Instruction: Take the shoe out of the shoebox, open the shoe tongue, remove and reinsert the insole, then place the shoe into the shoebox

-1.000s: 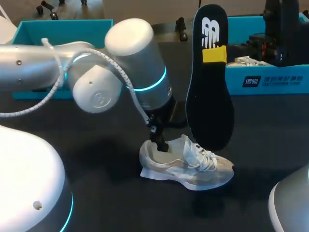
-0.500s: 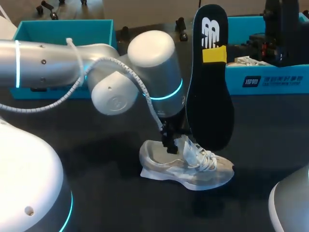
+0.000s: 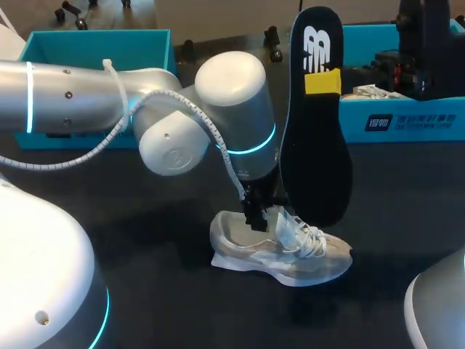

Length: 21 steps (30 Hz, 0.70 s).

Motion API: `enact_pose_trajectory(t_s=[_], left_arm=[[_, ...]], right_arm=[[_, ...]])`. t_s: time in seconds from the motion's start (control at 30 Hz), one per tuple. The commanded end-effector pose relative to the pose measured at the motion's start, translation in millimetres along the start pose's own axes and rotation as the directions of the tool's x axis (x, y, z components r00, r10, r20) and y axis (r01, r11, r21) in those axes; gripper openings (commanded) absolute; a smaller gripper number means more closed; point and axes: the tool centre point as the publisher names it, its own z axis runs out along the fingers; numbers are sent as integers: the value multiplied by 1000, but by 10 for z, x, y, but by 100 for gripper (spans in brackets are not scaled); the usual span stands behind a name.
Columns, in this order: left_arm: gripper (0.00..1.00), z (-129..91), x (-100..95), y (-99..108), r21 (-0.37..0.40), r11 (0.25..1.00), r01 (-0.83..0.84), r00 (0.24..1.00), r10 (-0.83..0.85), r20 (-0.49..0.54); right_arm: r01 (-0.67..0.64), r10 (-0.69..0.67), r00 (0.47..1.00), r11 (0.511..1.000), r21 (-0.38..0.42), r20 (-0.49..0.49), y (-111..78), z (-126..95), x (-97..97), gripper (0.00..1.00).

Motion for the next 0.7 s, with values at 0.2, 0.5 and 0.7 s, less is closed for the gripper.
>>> enact_pose_trajectory(t_s=[0.2, 0.5, 0.7], left_arm=[[0, 20, 17, 11, 1, 1000, -5, 1000, 5, -8], [0, -122, 54, 43, 33, 998, -61, 998, 61, 2], [0, -314, 118, 54, 47, 986, -159, 987, 157, 41]], right_arm=[[-2, 2, 1000, 1000, 6, -2, 29, 34, -28, 0], [-2, 2, 1000, 1000, 6, -2, 29, 34, -28, 0], [-2, 2, 1000, 1000, 6, -2, 29, 34, -28, 0]])
